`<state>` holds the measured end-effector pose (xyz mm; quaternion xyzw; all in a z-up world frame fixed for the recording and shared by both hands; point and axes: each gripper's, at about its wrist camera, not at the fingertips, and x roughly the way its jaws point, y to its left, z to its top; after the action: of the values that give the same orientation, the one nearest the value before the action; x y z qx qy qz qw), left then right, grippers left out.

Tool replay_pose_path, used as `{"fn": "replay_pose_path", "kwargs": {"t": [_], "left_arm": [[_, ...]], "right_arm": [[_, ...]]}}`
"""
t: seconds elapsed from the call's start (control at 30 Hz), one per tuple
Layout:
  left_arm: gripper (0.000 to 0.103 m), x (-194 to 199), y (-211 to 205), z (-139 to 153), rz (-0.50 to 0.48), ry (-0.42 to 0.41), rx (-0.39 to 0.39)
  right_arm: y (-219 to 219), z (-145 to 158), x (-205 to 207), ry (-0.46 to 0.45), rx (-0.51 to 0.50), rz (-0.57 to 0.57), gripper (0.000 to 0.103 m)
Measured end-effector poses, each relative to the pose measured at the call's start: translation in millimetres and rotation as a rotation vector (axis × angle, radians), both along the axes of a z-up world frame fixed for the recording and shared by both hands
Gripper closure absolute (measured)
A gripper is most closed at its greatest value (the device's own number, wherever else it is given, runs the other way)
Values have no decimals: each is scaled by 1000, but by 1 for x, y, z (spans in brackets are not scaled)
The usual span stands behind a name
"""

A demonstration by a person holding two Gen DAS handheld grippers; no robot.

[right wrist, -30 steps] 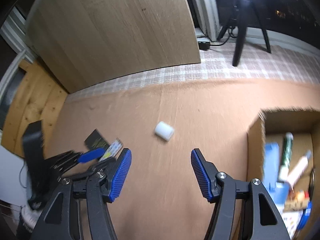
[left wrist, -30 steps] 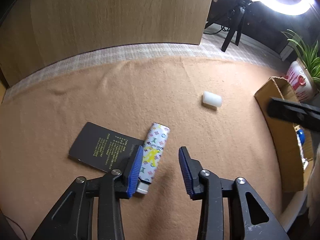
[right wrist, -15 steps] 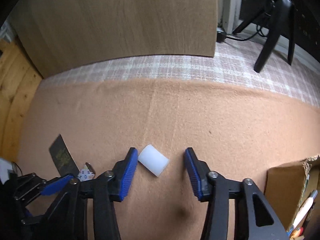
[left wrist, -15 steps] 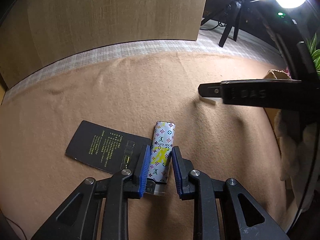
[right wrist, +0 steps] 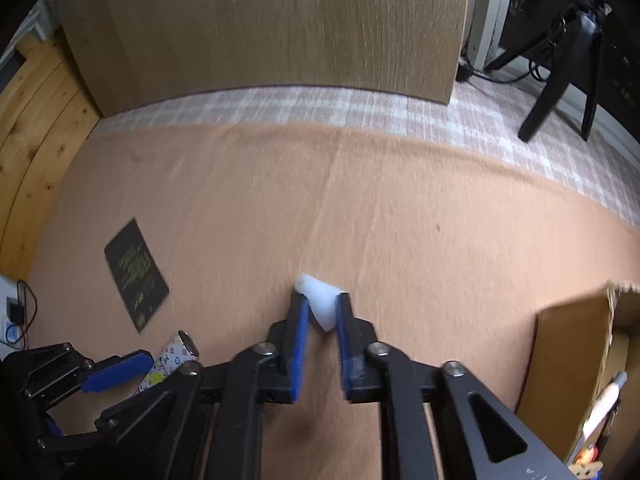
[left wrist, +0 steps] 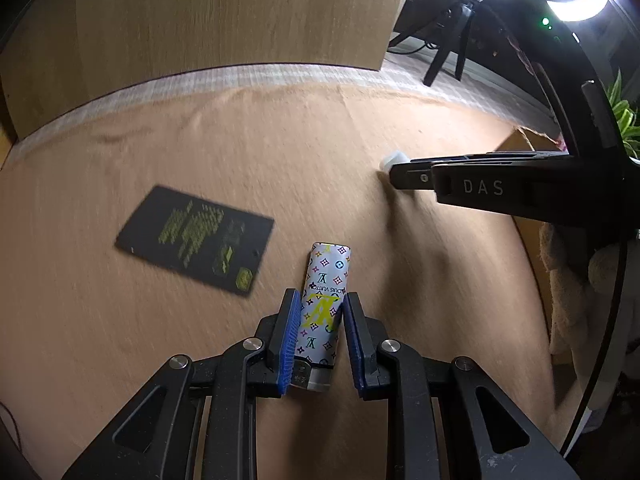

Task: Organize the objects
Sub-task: 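Grasp the patterned lighter with the left tool while the right tool grasps the white cap, then carry the lighter and white cap into the box and release both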

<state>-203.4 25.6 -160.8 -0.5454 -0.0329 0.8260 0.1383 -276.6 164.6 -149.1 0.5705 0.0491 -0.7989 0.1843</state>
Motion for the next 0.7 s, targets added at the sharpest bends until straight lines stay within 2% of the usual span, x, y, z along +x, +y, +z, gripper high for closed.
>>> {"fn": "replay_pose_path", "kwargs": {"t": [0.2, 0.7], "left_arm": [[79, 22, 1, 0, 39, -5, 22], [80, 94, 25, 2, 29, 5, -27]], "right_arm": [[24, 3, 27, -21, -72, -45, 97], [62, 13, 127, -43, -185, -67, 97]]}}
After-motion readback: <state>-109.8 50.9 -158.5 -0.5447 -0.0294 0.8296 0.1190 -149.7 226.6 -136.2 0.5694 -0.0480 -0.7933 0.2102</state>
